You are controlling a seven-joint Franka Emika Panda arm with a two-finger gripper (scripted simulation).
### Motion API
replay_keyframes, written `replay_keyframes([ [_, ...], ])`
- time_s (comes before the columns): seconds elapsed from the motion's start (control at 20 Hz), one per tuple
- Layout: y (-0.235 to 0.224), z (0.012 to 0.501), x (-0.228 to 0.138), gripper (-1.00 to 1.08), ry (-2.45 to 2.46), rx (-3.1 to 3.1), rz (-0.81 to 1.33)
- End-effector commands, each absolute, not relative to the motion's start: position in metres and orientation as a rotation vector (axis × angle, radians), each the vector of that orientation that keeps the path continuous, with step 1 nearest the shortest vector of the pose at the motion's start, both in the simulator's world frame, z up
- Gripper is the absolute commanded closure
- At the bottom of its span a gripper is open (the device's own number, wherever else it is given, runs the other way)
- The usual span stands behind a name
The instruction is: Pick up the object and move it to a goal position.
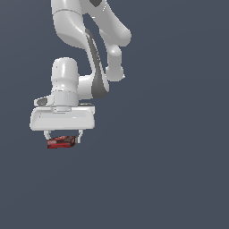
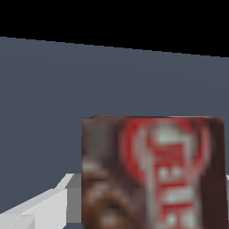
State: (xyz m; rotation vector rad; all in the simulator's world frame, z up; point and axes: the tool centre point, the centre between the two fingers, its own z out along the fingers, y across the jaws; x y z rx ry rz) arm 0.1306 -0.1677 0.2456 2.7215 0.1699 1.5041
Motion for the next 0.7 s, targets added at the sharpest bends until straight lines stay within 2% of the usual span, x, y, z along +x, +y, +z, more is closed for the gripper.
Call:
replay_keyframes([
  [0.0, -0.179, 0.267, 0.136, 1.08, 0.170, 2.669, 1.594],
  [0.65, -0.229, 0.368, 0.143, 1.08, 0.177, 2.392, 1.989],
])
